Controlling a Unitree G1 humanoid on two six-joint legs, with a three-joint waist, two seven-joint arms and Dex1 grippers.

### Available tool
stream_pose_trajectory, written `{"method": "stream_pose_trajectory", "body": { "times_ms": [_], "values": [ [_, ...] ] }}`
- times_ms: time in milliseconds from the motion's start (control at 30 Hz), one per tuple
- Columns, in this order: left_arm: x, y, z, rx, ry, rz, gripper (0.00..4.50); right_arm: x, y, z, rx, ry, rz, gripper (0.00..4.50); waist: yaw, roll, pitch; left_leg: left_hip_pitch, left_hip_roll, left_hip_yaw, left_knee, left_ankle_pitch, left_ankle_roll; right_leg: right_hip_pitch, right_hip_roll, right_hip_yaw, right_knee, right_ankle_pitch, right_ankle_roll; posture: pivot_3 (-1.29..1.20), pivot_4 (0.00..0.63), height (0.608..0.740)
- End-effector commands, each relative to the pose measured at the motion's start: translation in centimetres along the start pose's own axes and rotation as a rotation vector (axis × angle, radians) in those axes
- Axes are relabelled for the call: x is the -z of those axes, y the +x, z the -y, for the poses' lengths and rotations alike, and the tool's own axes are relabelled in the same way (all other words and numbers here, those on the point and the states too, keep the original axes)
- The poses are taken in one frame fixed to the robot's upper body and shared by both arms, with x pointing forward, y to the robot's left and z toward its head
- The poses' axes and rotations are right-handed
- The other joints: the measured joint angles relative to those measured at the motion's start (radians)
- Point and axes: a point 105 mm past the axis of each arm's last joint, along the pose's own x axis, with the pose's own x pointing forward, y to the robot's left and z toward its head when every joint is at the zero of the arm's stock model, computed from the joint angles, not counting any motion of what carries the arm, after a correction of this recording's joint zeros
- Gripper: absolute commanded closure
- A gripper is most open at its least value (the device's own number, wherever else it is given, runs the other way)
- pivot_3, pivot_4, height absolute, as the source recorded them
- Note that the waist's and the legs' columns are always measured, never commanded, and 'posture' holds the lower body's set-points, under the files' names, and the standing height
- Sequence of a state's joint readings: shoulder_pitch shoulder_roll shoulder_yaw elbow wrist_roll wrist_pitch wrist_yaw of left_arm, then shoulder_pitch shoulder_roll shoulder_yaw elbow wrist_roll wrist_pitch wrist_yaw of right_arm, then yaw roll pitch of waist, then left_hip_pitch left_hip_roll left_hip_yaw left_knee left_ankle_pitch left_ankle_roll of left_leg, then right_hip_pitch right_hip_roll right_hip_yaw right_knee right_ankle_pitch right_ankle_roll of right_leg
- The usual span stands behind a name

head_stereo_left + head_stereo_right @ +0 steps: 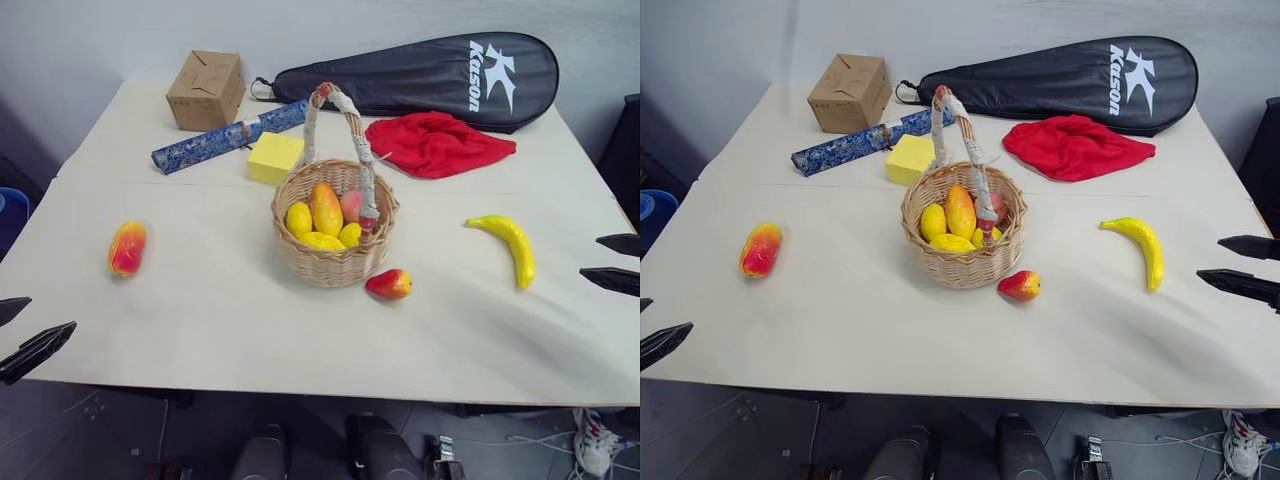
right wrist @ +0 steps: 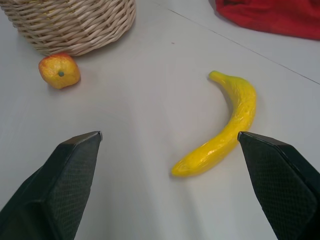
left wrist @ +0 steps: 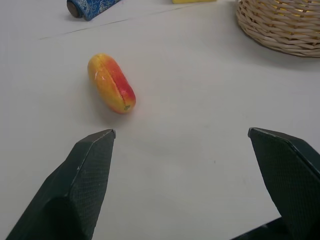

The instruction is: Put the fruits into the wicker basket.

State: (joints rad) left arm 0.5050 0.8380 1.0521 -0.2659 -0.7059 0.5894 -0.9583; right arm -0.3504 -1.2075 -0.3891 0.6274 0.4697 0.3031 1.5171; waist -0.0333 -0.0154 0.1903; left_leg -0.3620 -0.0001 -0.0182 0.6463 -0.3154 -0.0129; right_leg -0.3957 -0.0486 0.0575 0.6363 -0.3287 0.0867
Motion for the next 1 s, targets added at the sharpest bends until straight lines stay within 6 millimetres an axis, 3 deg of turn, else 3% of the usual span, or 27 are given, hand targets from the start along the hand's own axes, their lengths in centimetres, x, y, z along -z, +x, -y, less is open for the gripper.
{"method": "stream_pose_trajectory", "body": {
  "times_ms": [33,533,733,900,1000],
  "values": [
    [0.0,-0.6,-0.2,-0.008,0.032,-0.037,0.03,-0.6,-0.2,0.0,-0.007,-0.031,0.021,0.00,0.000,0.000,0.000,0.000,0.000,0.000,0.000,0.000,0.000,0.000,0.000,0.000,0.000,0.000,0.000,0.00,0.150,0.740],
    [0.7,0.8,-1.2,-0.051,0.016,-0.058,0.03,0.7,-0.2,0.7,0.073,-0.067,-0.021,0.00,0.000,0.001,0.000,0.000,0.000,0.000,0.000,0.000,0.000,0.000,0.000,0.000,0.000,0.000,0.000,0.00,0.150,0.740],
    [0.3,2.1,-0.8,-0.051,-0.003,-0.032,0.03,-0.1,0.0,0.7,0.085,-0.091,0.012,0.00,-0.001,0.001,0.000,0.000,0.000,0.000,0.000,0.000,0.000,0.000,0.000,0.000,0.000,0.000,0.000,0.00,0.150,0.740],
    [-2.7,4.0,-1.5,-0.127,-0.090,0.099,0.03,-2.2,1.8,-1.9,-0.026,-0.173,0.054,0.00,0.002,0.001,0.000,0.000,0.000,0.000,0.001,0.000,0.000,0.000,0.000,0.000,0.002,0.000,0.001,0.00,0.150,0.740],
    [-3.2,5.6,-2.4,-0.217,-0.137,0.079,0.03,-4.7,3.6,-5.9,-0.176,-0.220,0.119,0.00,0.005,0.001,0.000,0.000,0.000,-0.001,0.002,0.000,-0.001,0.000,0.001,0.000,0.005,0.001,0.002,0.00,0.150,0.740]
  ]
}}
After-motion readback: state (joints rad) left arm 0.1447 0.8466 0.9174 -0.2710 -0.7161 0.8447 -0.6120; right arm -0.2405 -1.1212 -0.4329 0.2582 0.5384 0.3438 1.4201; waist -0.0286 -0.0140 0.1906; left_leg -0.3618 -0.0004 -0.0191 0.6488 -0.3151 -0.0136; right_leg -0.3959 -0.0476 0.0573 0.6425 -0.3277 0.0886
